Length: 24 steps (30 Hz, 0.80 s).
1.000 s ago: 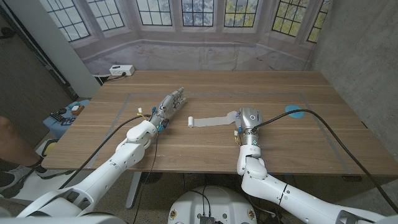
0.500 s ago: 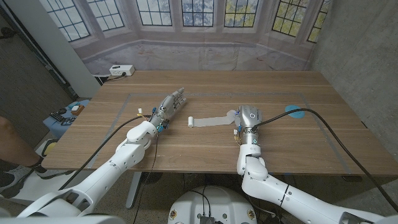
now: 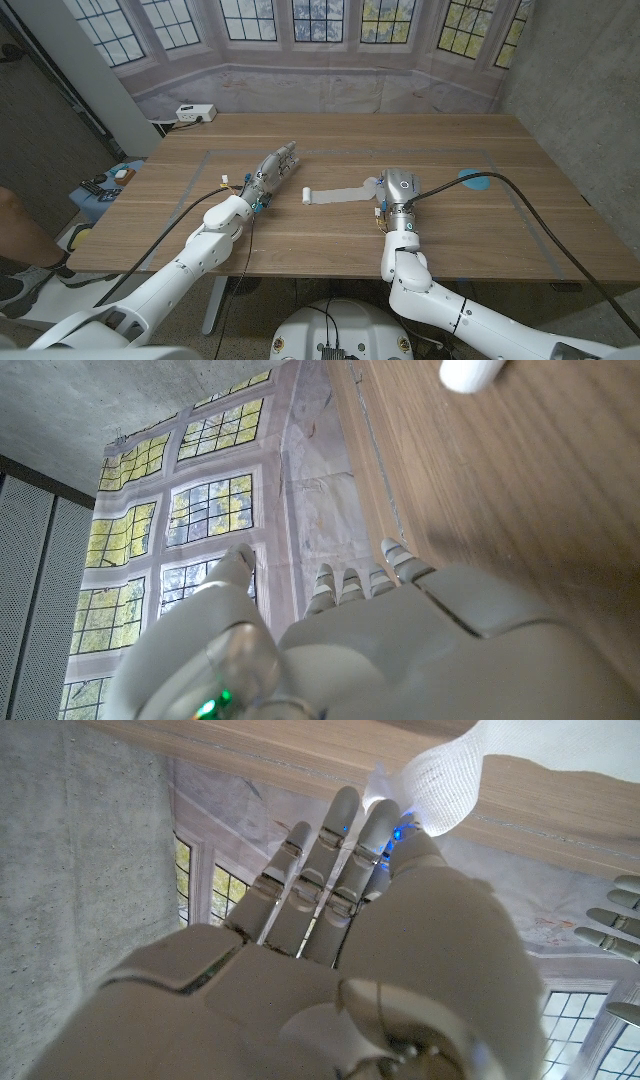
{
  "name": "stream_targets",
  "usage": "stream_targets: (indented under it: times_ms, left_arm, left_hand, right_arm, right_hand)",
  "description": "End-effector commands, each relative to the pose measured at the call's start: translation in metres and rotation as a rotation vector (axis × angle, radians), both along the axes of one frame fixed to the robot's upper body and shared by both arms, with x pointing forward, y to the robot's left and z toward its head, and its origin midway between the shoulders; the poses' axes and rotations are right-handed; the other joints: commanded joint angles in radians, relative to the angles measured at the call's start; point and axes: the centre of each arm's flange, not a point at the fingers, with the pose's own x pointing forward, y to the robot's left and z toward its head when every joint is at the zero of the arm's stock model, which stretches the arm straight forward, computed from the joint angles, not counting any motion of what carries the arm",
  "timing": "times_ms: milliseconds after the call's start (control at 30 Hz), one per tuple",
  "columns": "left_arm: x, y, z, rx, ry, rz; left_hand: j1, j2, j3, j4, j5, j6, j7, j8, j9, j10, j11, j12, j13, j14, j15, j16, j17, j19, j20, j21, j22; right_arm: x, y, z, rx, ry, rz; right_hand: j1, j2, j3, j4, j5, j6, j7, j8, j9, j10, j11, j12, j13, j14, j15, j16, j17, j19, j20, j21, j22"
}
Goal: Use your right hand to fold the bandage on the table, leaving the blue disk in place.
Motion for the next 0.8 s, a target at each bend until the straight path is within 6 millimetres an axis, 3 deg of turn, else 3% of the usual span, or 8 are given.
stream_targets:
  times_ms: [33,800]
  left_arm:
    - [0.003,0.004,0.0,-0.006,0.001,0.004]
    - [0.008,0.008,0.002,-0.014,0.004,0.004]
  left_hand:
    - [-0.002,0.008,0.002,-0.008,0.004,0.005,-0.005,0.0,0.003,-0.002,0.002,-0.003,0.004,0.004,0.001,-0.002,0.002,0.002,0.001,-0.002,0.003]
    - [-0.003,0.008,0.002,-0.008,0.004,0.006,-0.005,0.001,0.004,-0.002,0.002,-0.003,0.004,0.003,0.001,-0.002,0.002,0.001,0.001,-0.003,0.003]
  right_arm:
    - [0.0,0.01,0.01,-0.014,0.032,0.011]
    - [-0.004,0.021,0.033,-0.036,0.082,-0.012]
  right_hand:
    - [0.016,0.001,-0.001,0.003,0.006,0.005,-0.003,0.009,0.003,0.006,0.0,0.001,0.0,0.009,-0.073,-0.001,0.006,-0.004,-0.09,-0.001,0.001]
    - [0.019,0.0,-0.005,0.003,0.006,0.006,0.001,0.01,0.003,0.007,0.003,-0.003,0.004,0.015,-0.073,-0.006,0.019,-0.002,-0.083,0.0,0.001]
